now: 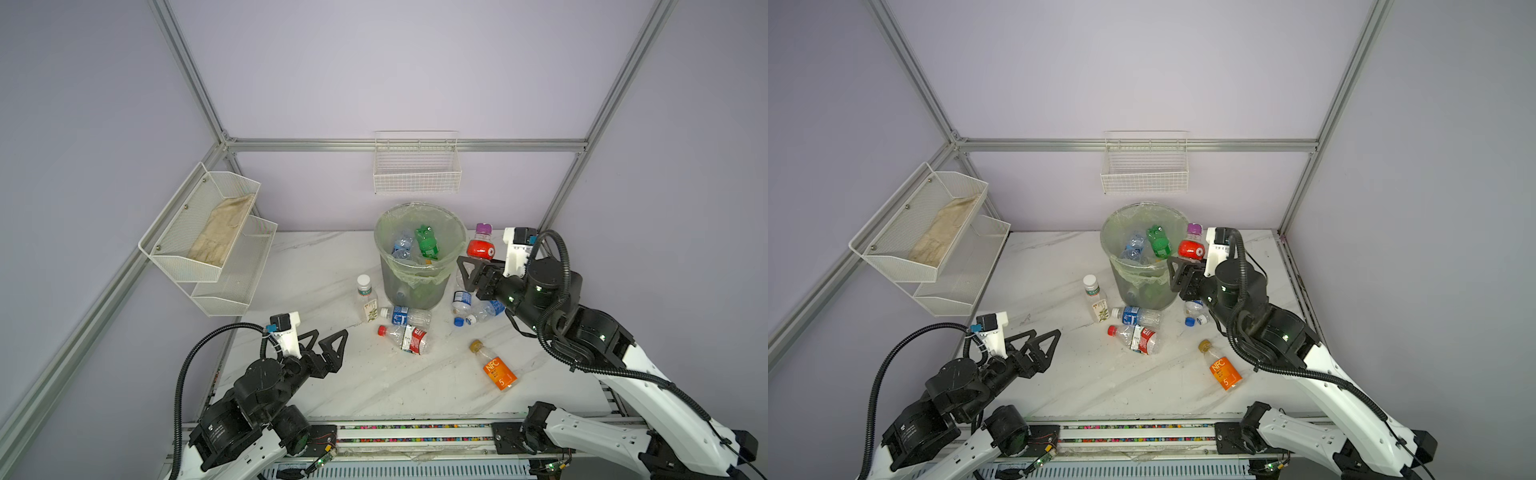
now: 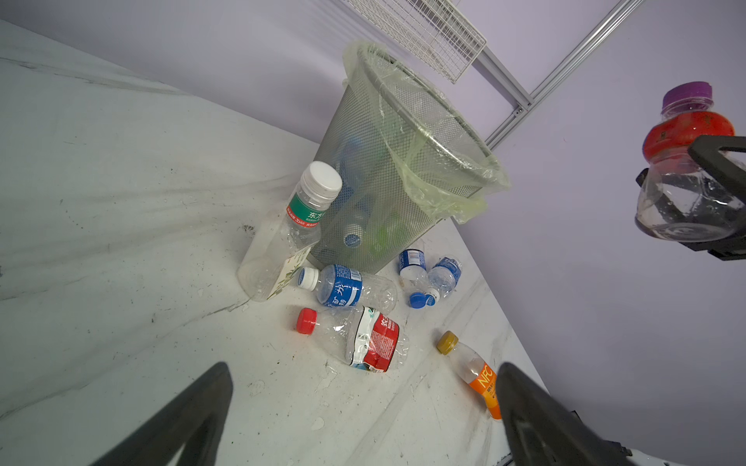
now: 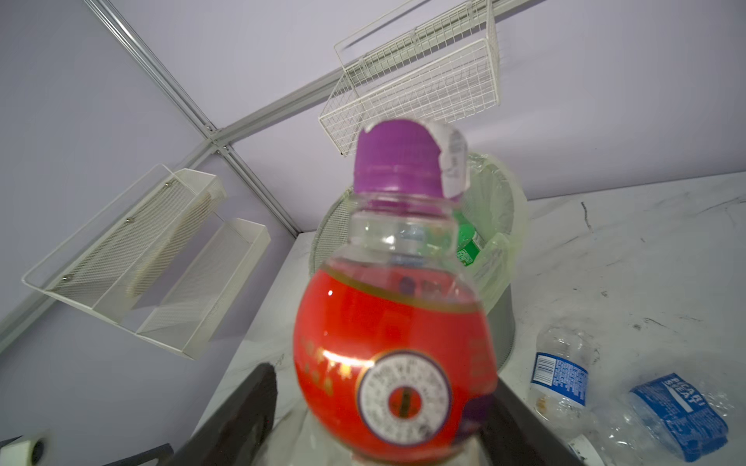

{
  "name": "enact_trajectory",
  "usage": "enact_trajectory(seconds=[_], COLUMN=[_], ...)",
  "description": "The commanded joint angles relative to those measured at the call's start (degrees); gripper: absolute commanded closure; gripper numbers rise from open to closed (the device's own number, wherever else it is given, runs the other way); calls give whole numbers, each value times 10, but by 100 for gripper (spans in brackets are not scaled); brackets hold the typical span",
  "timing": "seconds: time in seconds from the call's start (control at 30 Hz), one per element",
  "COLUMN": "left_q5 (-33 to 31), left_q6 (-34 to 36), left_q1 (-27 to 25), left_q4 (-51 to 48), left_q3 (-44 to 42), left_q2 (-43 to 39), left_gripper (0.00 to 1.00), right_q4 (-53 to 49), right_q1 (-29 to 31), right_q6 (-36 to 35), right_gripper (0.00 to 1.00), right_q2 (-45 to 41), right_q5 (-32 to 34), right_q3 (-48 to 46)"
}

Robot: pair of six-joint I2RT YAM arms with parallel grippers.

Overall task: Throw the plastic bottles in the bin
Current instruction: 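Carry the purple-capped bottle with the right gripper over the bin and release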

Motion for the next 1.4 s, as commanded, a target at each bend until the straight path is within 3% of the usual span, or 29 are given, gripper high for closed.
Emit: enact_trajectory(seconds=[0.0, 0.37, 0.53, 0.67, 0.7, 0.77, 0.83, 0.9, 1.0, 1.37], left_q5=[6, 21, 28, 34, 36, 39, 40, 37, 29, 40], left_q6=[-3, -16, -20, -23, -24, -26, -26, -26, -24, -29], left_q1=[-2, -2, -1, -2, -2, -2, -2, -1, -2, -2], left_q4=[10, 10, 8, 2, 0, -9, -22, -37, -49, -47], left_q3=[-20, -36, -34, -29, -28, -24, -19, -16, -17, -18], left_q2=[10, 6, 3, 3, 1, -2, -10, -18, -34, -17], left_gripper=[0, 0, 0, 0, 0, 0, 0, 0, 0, 0], right_q4=[-32, -10, -29, -65, -83, -131, -190, -179, -112, -60], right_q1=[3, 3, 2, -24, -25, -25, -23, -6, 14, 14], right_q6=[-42, -84, -99, -96, -97, -100, -80, -80, -96, -59], right_gripper=[100, 99, 88, 84, 65, 5, 3, 2, 3, 2], right_q2=[29, 135, 245, 359, 390, 443, 477, 464, 397, 237], right_q5=[48, 71, 101, 62, 61, 62, 89, 97, 98, 94], right_q3=[64, 197, 279, 354, 377, 437, 502, 503, 425, 260])
